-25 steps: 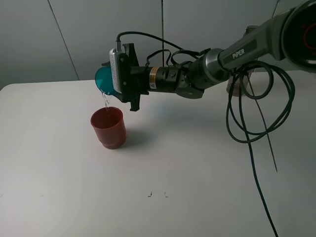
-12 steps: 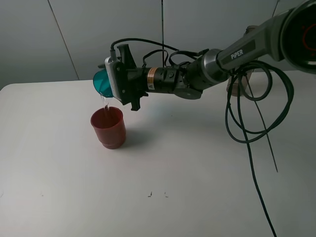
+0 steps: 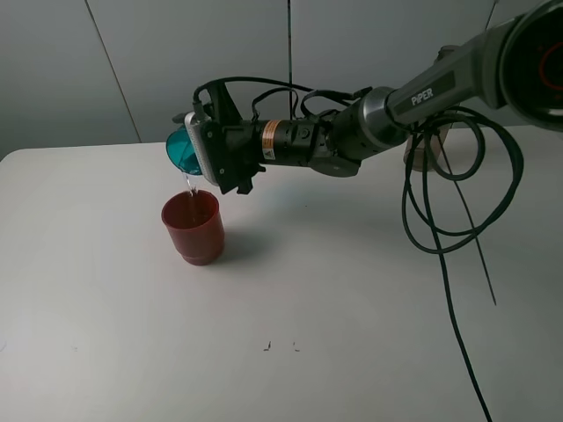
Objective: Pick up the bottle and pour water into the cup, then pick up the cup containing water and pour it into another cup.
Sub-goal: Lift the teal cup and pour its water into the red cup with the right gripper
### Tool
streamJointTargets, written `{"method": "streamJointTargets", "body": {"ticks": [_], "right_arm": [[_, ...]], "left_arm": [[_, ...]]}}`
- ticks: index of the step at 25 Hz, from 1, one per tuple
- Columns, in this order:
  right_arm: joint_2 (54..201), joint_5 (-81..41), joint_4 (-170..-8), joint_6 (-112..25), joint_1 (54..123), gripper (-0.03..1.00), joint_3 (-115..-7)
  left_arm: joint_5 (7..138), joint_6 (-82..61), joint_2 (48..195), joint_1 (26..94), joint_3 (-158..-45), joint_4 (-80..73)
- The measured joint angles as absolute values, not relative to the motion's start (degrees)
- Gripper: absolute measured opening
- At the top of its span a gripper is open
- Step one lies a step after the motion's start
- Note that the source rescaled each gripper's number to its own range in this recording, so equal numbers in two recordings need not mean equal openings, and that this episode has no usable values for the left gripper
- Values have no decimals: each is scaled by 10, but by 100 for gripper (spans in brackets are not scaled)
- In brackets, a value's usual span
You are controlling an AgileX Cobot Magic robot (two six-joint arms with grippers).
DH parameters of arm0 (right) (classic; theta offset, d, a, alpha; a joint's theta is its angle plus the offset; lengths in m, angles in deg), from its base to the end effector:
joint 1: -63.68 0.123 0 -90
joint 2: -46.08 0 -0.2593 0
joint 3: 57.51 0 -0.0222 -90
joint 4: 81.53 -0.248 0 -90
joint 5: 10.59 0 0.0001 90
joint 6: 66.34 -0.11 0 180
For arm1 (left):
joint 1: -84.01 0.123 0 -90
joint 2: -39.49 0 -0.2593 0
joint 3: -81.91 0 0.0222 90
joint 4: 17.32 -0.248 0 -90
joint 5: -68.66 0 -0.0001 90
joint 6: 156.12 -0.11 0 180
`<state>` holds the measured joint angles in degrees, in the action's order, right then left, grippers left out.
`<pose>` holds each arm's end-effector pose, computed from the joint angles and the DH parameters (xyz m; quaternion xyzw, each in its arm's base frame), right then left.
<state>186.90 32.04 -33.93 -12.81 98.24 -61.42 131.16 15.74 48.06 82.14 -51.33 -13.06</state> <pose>0.3630 0.3168 0.0960 -0.7563 0.2015 -0.1042 0.6136 0.0318 -0.0083 0.2698 0.0770 0.8523 -0.0088 0.5172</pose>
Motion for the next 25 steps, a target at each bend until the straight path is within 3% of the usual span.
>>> {"method": "streamJointTargets", "body": {"ticks": [25], "right_arm": [[1869, 350, -284, 6, 983, 4, -614]], "left_arm": [[1312, 157, 481, 821, -513, -131]]}}
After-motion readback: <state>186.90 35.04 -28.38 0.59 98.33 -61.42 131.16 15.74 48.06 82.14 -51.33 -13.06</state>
